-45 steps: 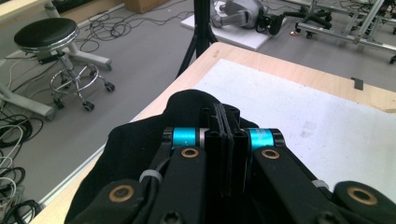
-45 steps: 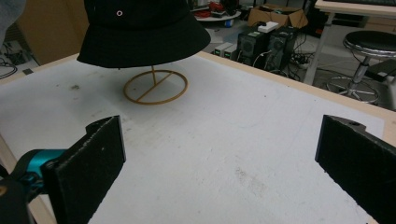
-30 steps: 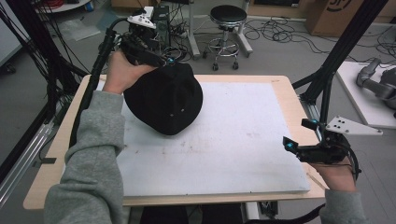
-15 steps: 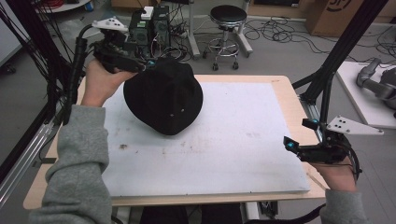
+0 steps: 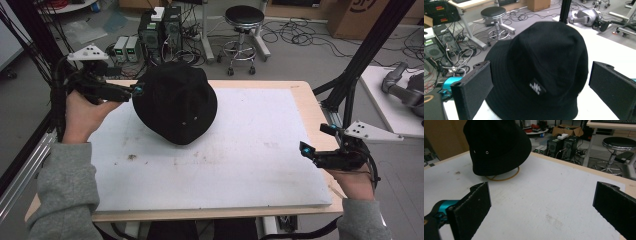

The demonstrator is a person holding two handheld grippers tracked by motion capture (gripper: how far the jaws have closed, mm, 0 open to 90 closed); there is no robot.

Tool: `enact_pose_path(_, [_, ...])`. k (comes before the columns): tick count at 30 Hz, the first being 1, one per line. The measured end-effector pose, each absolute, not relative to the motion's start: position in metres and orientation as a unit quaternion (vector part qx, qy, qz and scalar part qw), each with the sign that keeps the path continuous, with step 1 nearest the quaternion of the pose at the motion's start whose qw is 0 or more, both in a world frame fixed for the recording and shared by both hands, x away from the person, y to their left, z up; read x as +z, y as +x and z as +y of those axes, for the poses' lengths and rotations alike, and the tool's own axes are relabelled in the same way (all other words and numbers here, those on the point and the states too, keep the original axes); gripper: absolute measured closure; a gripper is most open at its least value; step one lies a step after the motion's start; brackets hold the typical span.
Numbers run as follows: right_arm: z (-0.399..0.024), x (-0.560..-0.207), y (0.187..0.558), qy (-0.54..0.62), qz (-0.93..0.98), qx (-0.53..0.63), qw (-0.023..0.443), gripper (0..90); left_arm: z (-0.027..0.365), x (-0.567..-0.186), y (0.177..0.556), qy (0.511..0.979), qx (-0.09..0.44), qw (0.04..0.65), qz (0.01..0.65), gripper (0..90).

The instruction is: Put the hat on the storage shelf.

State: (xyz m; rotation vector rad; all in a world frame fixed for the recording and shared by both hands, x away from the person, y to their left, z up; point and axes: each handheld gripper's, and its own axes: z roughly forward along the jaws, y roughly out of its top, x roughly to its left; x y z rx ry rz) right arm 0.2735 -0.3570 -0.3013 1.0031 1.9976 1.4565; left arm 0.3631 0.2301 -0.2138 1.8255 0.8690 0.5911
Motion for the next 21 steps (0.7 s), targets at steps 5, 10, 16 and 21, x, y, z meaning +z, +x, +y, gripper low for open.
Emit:
enact_pose_path(5, [-0.356,-0.302,0.277,0.372,0.720,0.531,0.247,1.2,0.240,-0.225,0.349,0.742,0.251,0.502,0.367,5.8])
enact_pose_path(10, [-0.356,-0.301,0.278,0.385,0.705,0.534,0.266,1.1,0.245,-0.236,0.336,0.733,0.259,0.506,0.374,5.8])
enact_pose_path(16, [-0.357,-0.299,0.275,0.393,0.692,0.538,0.278,1.1,0.252,-0.248,0.322,0.725,0.264,0.510,0.380,5.8])
enact_pose_path(21, [-0.356,-0.298,0.275,0.398,0.687,0.538,0.282,1.2,0.259,-0.256,0.311,0.723,0.270,0.504,0.388,5.8])
